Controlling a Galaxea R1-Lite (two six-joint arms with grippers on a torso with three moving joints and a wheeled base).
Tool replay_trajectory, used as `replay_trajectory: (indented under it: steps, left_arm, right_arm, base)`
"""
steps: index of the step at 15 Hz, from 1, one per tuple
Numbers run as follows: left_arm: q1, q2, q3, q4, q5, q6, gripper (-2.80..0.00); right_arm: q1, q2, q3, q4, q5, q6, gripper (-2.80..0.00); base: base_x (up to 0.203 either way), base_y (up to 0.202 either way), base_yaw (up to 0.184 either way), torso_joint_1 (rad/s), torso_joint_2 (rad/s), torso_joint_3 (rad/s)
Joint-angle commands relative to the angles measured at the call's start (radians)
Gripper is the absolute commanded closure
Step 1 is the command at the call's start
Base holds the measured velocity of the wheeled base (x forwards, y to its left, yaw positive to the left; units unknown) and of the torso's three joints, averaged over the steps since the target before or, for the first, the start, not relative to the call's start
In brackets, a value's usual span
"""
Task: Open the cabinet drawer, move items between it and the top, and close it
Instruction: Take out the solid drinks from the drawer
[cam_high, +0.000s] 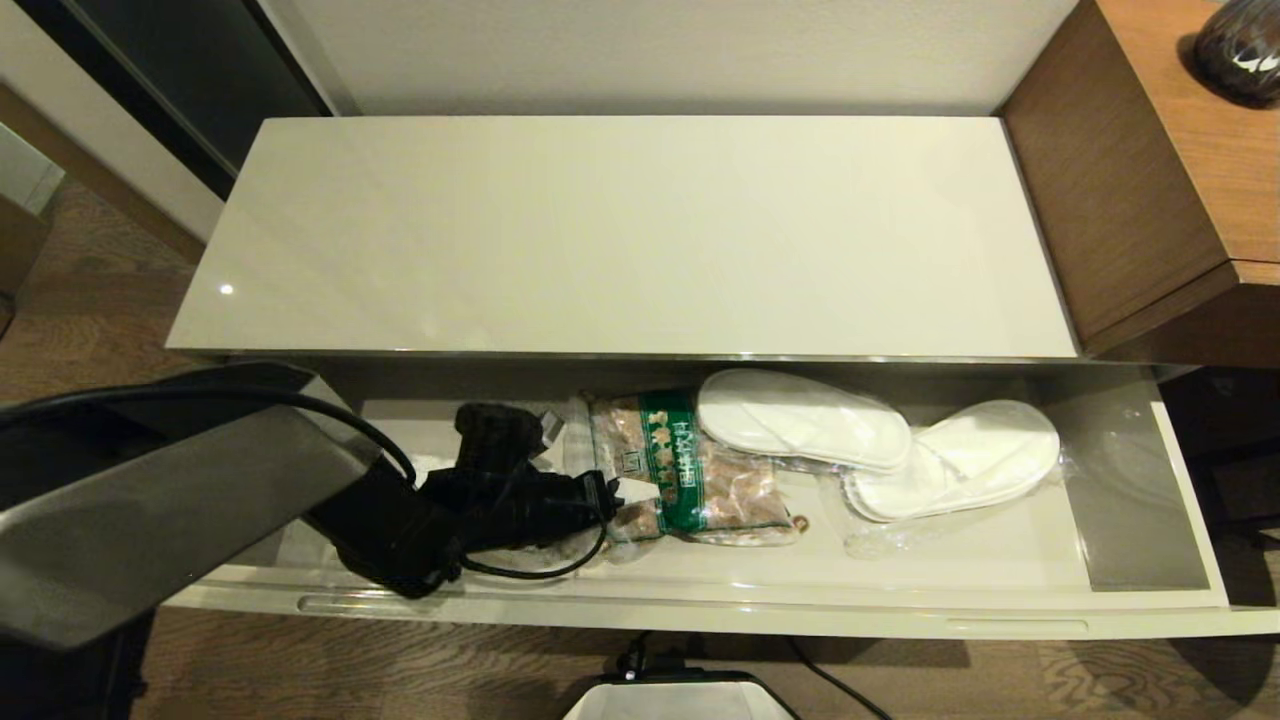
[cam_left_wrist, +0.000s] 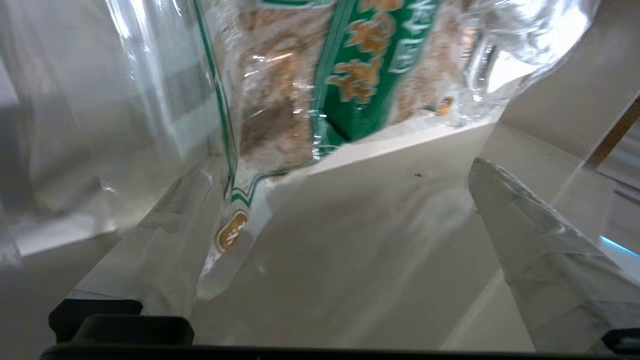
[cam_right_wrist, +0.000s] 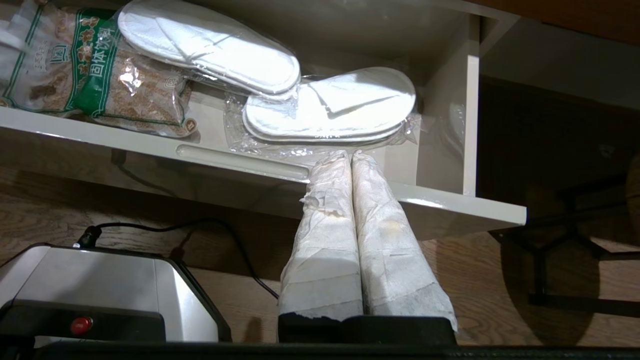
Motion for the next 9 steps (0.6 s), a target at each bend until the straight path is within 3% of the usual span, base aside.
replay_trajectory:
  steps: [1,5,9]
  left_arm:
    - [0.039,0.045,0.052,-0.088,-0.006,-0.005,-2.80]
    - [0.118,0.048,0.063,-0.116,-0.067,-0.044,-2.80]
    - [0.135,0.048,0.070,-0.121,-0.079,-0.069,-2.80]
  right_arm:
    - [0.000,-0.022,0.002,0.001,0.000,-0.001,0.00]
    - [0.000,-0.022,0.002,-0.001,0.000,-0.001,0.00]
    - [0.000,-0.022,0.002,-0.001,0.000,-0.001,0.00]
  base:
    - [0.000,0.000,0.000,0.000,0.00,0.000]
    - [0.000,0.000,0.000,0.000,0.00,0.000]
    - [0.000,0.000,0.000,0.000,0.00,0.000]
